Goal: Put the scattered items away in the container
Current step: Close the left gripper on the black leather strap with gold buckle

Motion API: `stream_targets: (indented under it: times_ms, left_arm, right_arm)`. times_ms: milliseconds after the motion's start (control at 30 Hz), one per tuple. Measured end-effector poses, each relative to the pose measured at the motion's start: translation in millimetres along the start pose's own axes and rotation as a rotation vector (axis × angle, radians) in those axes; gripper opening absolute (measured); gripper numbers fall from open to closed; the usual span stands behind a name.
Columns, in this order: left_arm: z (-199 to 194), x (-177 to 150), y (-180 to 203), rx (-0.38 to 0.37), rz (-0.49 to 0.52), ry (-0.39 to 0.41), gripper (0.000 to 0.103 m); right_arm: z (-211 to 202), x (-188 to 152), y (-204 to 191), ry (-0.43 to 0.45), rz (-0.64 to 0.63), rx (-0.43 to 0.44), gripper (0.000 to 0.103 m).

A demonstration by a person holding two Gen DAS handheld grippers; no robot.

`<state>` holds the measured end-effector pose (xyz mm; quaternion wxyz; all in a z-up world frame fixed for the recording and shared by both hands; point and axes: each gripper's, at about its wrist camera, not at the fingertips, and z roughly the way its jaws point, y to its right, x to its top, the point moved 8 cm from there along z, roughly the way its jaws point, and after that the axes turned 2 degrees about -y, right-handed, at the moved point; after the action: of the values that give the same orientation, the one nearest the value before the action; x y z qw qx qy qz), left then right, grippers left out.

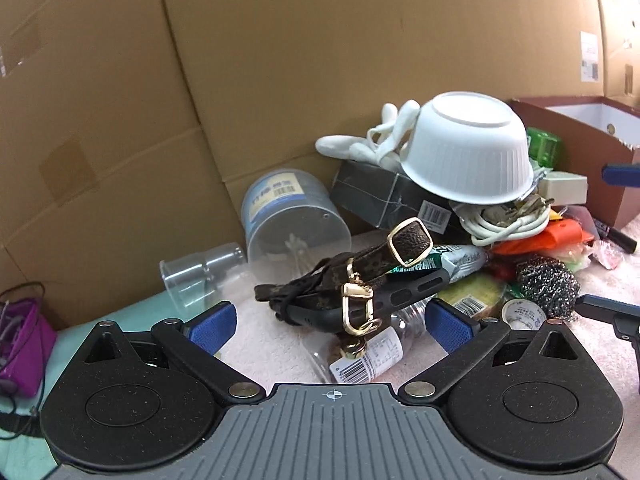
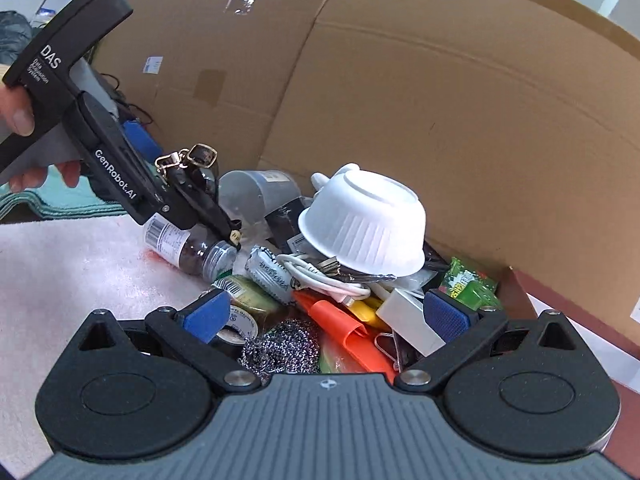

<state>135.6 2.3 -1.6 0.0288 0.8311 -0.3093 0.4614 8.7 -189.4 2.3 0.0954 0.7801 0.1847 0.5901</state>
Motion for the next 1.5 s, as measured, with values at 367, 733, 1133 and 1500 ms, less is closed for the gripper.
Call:
stream_targets:
  times_ms: [367,733,1133,1500]
  left_arm:
    - [31,12,27,-0.109,0.162,0.016,0.098]
    - [25,0,23,-0.215,0.219,0.013,0.101]
    - [7,12,10,-0.178,0.233,0.079,0.078]
    - [4,4,12,-0.126,0.271,0.064,0.051]
  right_arm:
    - [-4,-12,4,-0.014,-0.068,-0.041,0.102]
    - [-1,-6,-5,0.011,-0.079,-0.015,0.102]
    - [4,-4,-12,0.000,-0.103,-0.023,0.102]
    - [5,-5,-6,-0.018,-0.060,-0.039,0.102]
